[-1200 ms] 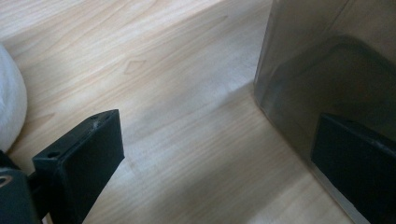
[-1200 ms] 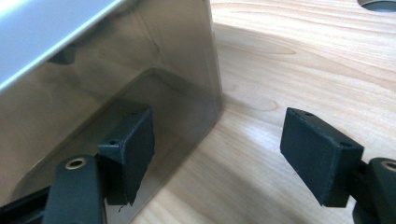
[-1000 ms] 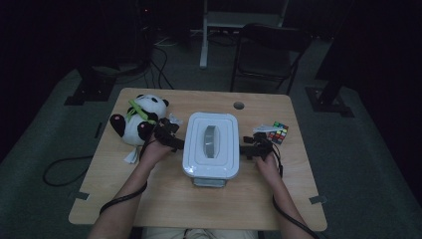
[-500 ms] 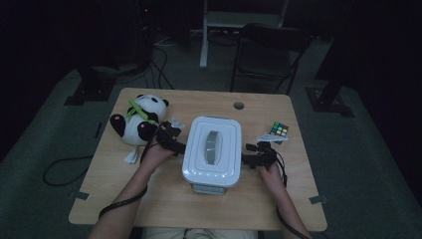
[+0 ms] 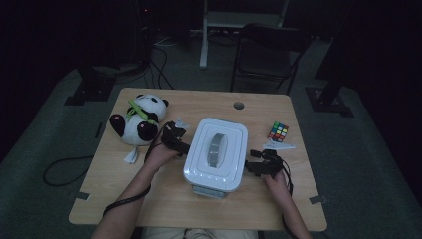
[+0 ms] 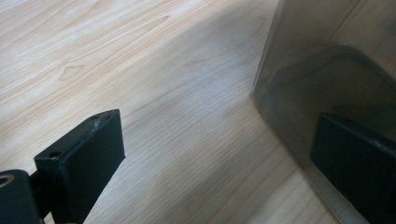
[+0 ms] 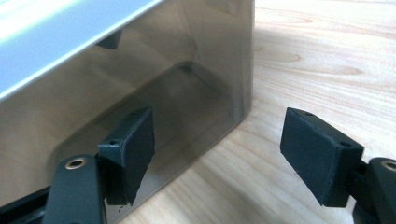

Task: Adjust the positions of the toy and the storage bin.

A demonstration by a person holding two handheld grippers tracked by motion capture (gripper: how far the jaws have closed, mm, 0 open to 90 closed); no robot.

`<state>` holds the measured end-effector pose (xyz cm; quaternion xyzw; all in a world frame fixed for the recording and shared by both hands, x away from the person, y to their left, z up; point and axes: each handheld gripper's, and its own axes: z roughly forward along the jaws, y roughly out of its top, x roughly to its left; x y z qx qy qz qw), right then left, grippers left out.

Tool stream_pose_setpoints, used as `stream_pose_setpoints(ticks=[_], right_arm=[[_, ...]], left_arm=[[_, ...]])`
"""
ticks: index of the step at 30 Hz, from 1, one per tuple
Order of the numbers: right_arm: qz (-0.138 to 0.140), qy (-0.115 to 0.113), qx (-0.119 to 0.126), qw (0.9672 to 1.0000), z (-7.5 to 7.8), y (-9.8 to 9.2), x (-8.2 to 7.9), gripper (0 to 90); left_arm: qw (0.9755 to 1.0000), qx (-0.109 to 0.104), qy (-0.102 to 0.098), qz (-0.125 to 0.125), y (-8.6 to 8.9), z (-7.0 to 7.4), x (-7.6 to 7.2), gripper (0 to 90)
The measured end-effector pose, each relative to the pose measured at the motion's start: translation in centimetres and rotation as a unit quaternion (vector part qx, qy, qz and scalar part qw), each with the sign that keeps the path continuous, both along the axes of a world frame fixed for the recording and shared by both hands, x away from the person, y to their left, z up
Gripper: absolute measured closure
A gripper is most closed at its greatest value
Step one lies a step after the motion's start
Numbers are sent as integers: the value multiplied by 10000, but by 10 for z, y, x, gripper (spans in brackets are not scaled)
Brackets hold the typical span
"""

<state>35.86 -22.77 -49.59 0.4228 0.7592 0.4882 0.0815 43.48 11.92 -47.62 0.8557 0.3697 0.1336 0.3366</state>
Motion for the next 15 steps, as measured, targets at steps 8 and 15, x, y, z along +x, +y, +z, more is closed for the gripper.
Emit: stream_pose_setpoints(ticks=[8, 15], right_arm=[[31, -48, -26, 10000, 0, -1, -9, 255], [245, 45, -75, 9997, -1, 0, -17, 253]], left_arm=[[9999, -45, -8, -125, -2, -2, 4, 36], [9997, -107, 53, -213, -3, -3, 12, 35]])
